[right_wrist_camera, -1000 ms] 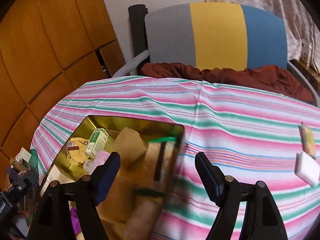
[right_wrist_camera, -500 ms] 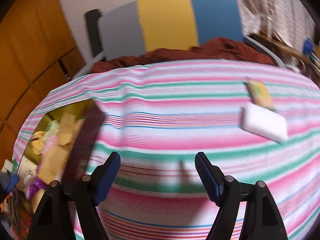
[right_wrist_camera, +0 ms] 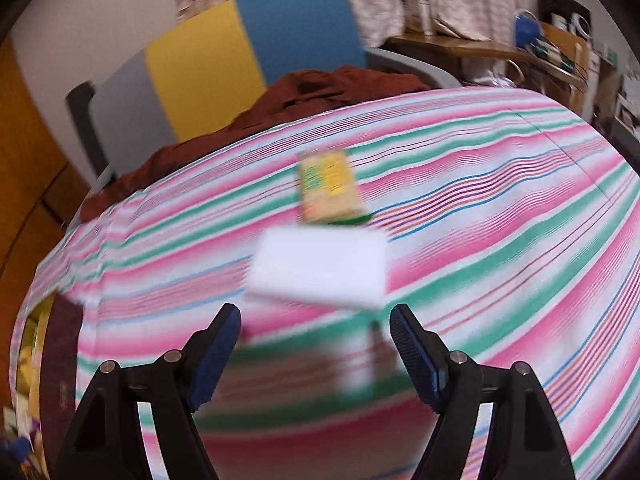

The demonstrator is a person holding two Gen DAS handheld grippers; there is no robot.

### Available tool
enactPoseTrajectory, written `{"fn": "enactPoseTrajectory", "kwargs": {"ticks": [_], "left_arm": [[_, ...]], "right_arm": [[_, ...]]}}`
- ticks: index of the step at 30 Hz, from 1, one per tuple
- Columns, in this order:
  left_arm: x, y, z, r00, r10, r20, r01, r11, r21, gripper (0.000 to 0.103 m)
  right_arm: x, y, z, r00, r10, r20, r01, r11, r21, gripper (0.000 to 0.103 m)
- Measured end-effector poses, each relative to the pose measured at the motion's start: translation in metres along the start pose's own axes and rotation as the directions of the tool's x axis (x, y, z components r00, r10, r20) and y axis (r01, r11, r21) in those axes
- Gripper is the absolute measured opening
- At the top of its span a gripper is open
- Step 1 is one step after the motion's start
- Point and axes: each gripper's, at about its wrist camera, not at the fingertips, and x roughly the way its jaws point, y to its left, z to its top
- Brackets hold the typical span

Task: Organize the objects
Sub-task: 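Move the right tool to the yellow-green WEIDAN biscuit packet and grasp it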

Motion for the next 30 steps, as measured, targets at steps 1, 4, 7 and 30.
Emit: {"fn": "enactPoseTrajectory", "kwargs": {"ticks": [1,4,7,30], "left_arm": [[0.001,-0.001,0.000,1.000,0.000,-0.004,0.000,1.000,0.001,0.103],[0.005,-0.005,0.001,1.000,0.012,-0.009,-0.012,1.000,0.016,0.103],[0.007,-0.006,0.001,1.000,0.022,-0.013,-0.022,1.000,0.016,0.103],[0.024,-0.007,0.001,0.998,0.046,-0.041,-0.046,0.999,0.001,0.103]], "right_arm": [[0.004,-0.006,0.005,1.000,0.001,-0.002,-0.001,1.000,0.011,0.078],[0.020,-0.018,0.018,0.999,-0.018,-0.027,0.019,0.999,0.030,0.078],[0.030,-0.019,0.018,0.998,0.023,-0.055,-0.020,0.999,0.048,0.078],[0.022,0.015,0.059,0.999,-0.024,0.044,0.025,1.000,-0.008,0.078]]}}
